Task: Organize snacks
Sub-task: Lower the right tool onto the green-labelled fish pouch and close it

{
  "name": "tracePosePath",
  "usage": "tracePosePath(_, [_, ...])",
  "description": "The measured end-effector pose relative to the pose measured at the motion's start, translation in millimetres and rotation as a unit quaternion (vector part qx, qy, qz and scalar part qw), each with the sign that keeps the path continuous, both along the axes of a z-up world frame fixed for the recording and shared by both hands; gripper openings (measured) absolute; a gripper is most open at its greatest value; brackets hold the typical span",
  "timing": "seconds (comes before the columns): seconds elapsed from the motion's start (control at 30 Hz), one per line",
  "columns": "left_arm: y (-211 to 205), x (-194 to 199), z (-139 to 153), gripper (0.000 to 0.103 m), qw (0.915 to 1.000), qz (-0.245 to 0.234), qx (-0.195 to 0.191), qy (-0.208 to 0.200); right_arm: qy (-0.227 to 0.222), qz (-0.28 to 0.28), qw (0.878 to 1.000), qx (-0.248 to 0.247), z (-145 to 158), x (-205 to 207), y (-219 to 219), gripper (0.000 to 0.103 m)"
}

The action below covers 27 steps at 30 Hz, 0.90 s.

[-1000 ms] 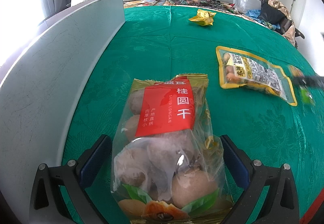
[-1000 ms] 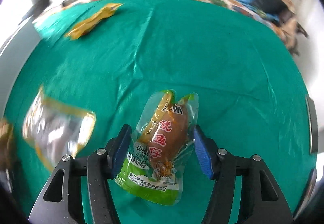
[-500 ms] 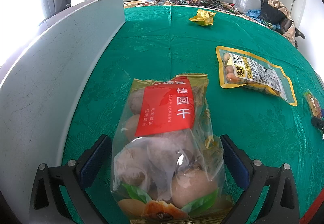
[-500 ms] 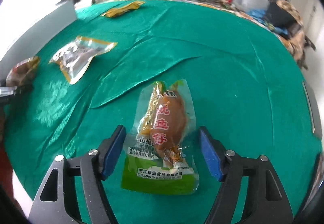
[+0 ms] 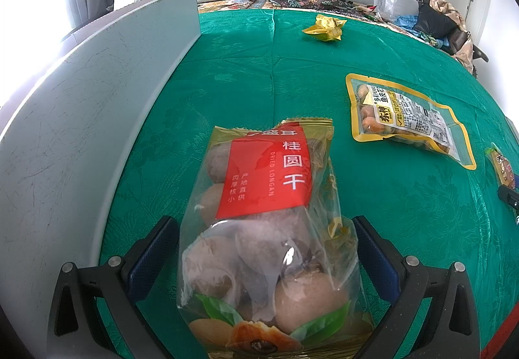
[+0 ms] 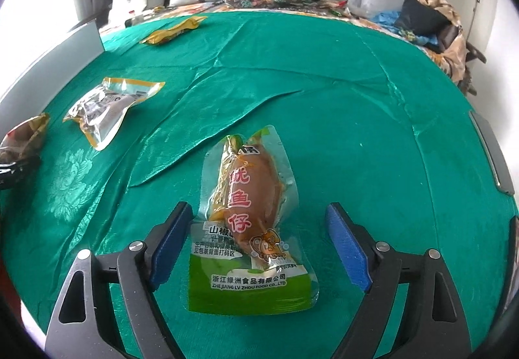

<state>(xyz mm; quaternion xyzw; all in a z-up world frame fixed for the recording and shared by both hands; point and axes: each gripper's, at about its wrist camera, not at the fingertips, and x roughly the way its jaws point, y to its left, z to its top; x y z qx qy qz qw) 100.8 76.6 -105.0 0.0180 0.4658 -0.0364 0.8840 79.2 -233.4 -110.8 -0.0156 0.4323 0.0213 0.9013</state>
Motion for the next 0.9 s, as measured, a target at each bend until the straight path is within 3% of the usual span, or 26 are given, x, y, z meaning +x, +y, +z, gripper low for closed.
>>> tracePosePath(0.9, [-0.3,-0.4,0.1,0.103,1.0,0.0,0.0,0.0,-0.001,-0.002,1.0,0.002,0.1,-0.3,-1.9,0.086])
